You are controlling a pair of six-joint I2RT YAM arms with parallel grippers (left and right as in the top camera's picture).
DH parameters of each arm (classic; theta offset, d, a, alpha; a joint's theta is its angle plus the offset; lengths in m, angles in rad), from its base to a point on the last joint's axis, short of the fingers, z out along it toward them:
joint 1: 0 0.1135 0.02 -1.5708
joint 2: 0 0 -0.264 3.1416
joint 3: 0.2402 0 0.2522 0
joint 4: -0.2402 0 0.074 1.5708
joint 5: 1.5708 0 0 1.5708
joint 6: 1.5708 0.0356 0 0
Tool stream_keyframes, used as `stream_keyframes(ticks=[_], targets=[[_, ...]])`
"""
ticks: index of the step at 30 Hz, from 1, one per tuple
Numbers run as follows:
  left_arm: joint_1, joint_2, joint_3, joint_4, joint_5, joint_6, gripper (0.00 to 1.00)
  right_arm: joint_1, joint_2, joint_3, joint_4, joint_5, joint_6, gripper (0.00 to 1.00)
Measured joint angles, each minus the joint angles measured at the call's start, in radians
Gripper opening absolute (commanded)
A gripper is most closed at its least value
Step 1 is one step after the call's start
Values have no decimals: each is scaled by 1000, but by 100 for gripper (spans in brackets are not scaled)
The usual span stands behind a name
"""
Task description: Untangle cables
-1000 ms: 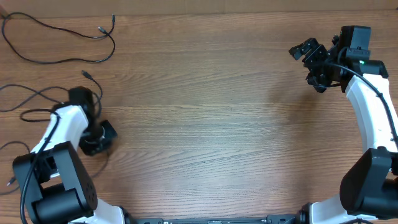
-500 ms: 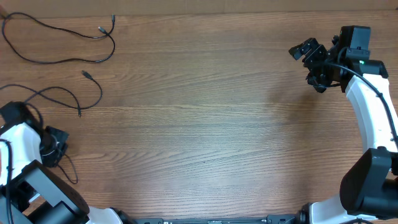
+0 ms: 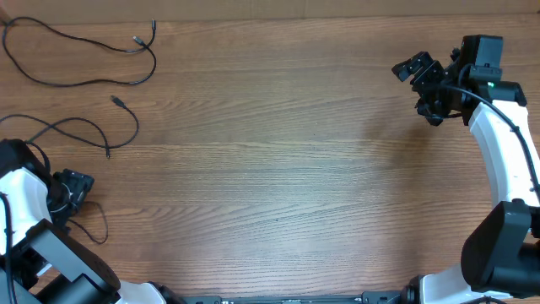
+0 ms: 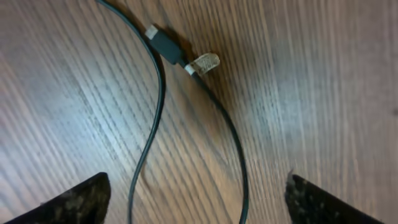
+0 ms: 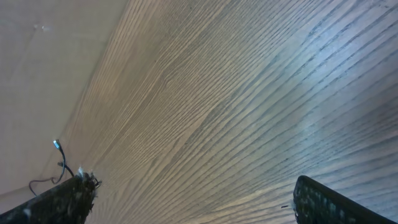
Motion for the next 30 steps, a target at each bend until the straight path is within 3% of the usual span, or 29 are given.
stream_keyframes(ticks=[4,8,11,12,16,20,25,30], targets=[[0,0,42,-13,41,10,88,0,0,0,0,0,1,100],[-4,0,43,-34,84,21,81,0,0,0,0,0,0,100],[-10,0,43,-53,134,40,85,0,0,0,0,0,0,100],[-13,0,43,-58,163,64,93,0,0,0,0,0,0,100],[-32,0,43,-64,430,246,94,0,0,0,0,0,0,100],[-80,-24,43,-96,572,342,96,0,0,0,0,0,1,100],[-242,-253,43,-87,596,382,100,0,0,0,0,0,1,100],[-461,-566,46,-65,494,393,100,0,0,0,0,0,0,100]])
